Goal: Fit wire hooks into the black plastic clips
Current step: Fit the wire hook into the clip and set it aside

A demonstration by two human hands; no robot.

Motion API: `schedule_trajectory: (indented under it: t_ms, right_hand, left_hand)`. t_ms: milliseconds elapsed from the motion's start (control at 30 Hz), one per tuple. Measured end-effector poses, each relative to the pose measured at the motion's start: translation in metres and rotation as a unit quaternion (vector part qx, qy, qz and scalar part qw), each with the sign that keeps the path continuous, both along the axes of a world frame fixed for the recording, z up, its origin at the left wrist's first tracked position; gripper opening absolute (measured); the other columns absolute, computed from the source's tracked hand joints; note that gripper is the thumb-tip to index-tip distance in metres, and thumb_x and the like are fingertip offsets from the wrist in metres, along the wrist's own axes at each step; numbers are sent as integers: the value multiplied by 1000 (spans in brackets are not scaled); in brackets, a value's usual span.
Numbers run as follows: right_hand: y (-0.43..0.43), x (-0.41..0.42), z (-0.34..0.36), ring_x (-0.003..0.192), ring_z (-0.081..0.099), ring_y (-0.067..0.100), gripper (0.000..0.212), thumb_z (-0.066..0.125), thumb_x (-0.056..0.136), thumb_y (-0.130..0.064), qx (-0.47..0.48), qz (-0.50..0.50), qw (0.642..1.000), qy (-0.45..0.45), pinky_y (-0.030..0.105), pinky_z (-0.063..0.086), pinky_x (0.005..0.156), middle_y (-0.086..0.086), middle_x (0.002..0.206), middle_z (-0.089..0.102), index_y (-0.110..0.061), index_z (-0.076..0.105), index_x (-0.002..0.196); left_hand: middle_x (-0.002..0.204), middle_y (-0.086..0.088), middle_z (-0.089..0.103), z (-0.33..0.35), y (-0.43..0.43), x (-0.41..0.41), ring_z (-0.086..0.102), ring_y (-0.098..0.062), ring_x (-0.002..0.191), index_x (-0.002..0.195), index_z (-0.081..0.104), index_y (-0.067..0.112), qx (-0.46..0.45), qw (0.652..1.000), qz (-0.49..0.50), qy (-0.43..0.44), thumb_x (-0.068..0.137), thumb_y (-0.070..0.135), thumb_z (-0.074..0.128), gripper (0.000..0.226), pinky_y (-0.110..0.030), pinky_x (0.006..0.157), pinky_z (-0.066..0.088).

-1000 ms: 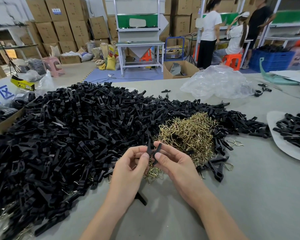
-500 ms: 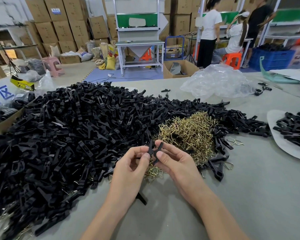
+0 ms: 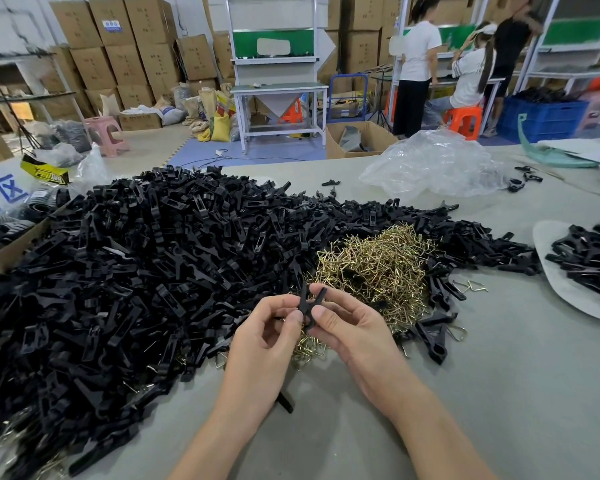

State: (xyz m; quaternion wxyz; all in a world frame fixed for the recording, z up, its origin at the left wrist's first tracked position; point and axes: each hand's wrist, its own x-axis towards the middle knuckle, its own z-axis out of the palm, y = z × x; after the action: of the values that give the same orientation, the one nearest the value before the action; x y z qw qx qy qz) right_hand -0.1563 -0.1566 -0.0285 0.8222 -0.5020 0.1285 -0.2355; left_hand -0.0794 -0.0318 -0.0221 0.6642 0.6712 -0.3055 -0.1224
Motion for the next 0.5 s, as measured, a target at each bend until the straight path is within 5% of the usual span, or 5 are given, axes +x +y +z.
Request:
schedule_trajectory:
  t_ms: [367, 500]
  right_hand:
    - [-1, 0, -3, 108, 71, 26, 34, 79, 75, -20, -9, -3, 1000, 0, 27, 57, 87, 11, 109, 75, -22, 77, 108]
    - [-3, 0, -5, 103, 70, 32, 28, 79, 72, -16, 11, -27, 1000, -10, 39, 59, 92, 12, 98, 71, -16, 76, 100]
  left_hand:
    - [87, 13, 73, -4, 0, 0, 67, -8, 78, 101, 69, 36, 45, 997, 28, -57, 95, 20, 65, 17, -17, 69, 51]
    - [95, 22, 69, -7, 0, -3, 65, -1, 88, 112, 65, 36, 85, 986, 24, -142, 91, 26, 70, 24, -10, 72, 48]
